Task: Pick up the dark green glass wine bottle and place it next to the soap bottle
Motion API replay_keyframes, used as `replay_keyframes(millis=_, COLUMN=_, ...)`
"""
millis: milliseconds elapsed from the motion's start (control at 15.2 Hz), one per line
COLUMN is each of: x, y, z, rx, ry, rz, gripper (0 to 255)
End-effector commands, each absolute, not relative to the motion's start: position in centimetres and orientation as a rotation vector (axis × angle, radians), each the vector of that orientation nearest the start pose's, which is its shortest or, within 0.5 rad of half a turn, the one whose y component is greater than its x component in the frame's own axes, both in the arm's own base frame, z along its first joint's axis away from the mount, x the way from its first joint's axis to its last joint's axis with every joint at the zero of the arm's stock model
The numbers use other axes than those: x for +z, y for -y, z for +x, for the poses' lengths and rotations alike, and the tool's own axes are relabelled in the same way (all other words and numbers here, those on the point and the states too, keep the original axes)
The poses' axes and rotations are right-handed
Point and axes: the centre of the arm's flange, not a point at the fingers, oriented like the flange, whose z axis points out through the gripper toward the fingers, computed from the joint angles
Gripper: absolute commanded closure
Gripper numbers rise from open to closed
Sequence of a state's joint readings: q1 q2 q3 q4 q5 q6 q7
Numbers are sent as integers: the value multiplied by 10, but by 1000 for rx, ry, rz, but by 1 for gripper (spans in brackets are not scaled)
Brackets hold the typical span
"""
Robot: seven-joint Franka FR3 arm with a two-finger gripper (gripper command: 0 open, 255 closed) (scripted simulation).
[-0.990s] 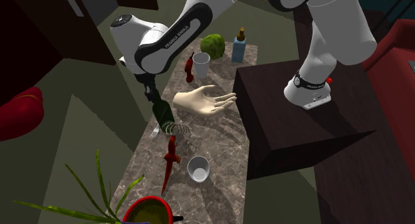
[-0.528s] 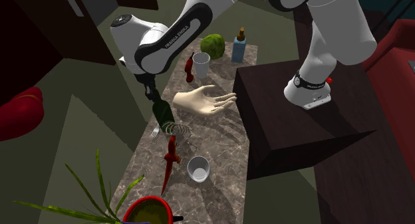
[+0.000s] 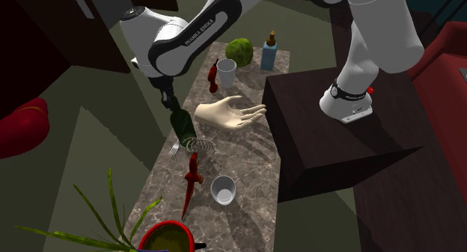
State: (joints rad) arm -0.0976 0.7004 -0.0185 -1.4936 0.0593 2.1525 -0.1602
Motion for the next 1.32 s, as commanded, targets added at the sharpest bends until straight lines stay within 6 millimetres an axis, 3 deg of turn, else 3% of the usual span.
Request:
replay_keyframes(millis=0, x=265, y=78, z=707, rx=55, ry=23, rz=-3099, gripper=255)
replay_keyframes(millis=1254, x=366, y=78, z=707, rx=55, ry=23, rz=-3099, gripper=255)
